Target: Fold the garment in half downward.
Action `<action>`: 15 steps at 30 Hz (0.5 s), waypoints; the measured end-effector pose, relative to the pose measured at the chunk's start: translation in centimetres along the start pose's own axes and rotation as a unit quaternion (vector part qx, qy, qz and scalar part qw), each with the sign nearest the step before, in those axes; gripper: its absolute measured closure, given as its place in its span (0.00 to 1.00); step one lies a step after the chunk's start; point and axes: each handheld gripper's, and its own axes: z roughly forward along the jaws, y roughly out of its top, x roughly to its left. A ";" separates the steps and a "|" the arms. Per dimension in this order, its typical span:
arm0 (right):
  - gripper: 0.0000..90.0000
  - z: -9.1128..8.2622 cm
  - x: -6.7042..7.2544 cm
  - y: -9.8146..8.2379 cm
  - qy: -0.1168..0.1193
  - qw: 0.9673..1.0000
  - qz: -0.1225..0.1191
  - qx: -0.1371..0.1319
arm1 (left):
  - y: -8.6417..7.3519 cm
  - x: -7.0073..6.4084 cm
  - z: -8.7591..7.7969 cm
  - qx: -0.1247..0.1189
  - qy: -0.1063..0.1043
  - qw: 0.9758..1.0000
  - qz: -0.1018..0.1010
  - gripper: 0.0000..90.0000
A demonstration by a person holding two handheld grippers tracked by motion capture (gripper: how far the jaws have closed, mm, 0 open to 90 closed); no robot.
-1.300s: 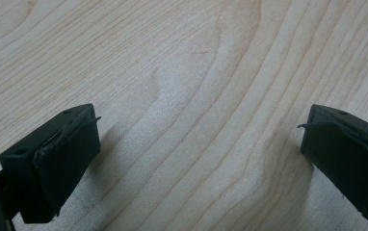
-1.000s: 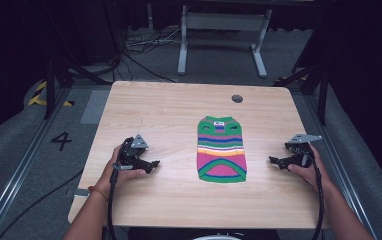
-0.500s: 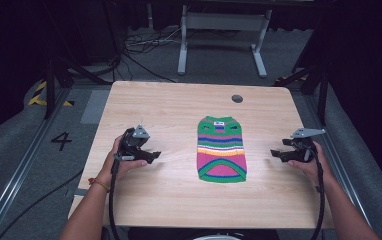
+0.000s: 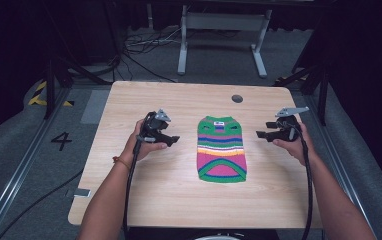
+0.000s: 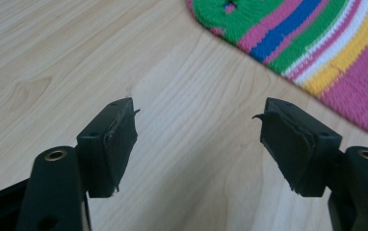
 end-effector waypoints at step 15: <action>0.51 5.2 0.3 4.2 0.016 1.000 -0.019 0.017 | 4.6 0.9 4.8 -0.008 0.005 1.000 -0.021 0.39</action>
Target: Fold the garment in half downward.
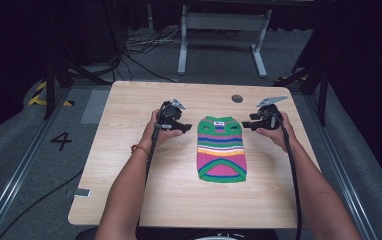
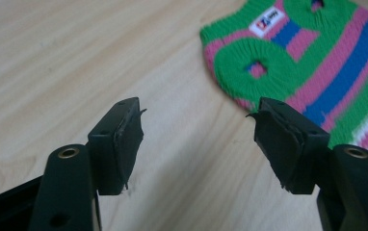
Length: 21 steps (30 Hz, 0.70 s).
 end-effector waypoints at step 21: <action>0.64 5.5 -0.9 1.2 -0.003 1.000 0.021 0.009 | 2.7 -0.9 6.5 0.014 -0.003 0.999 -0.031 0.42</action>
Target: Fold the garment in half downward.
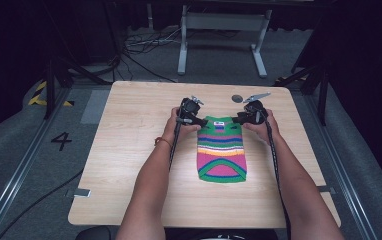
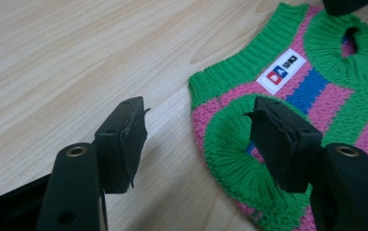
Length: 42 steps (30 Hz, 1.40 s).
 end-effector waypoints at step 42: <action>0.92 -7.7 5.1 -0.9 0.078 0.989 -0.078 -0.093 | -1.4 -4.8 -7.9 -0.068 -0.011 0.988 0.140 0.91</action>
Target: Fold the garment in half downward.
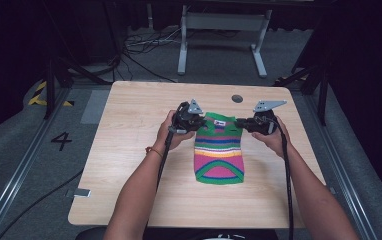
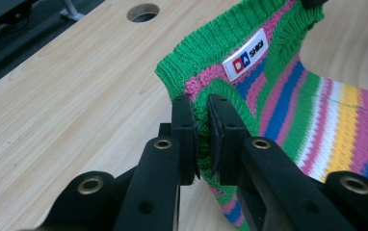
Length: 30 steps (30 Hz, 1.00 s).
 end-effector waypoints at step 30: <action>0.88 -4.0 8.6 -6.2 0.079 0.993 -0.082 0.033 | -6.1 -9.2 -3.5 0.055 -0.043 0.990 0.126 0.84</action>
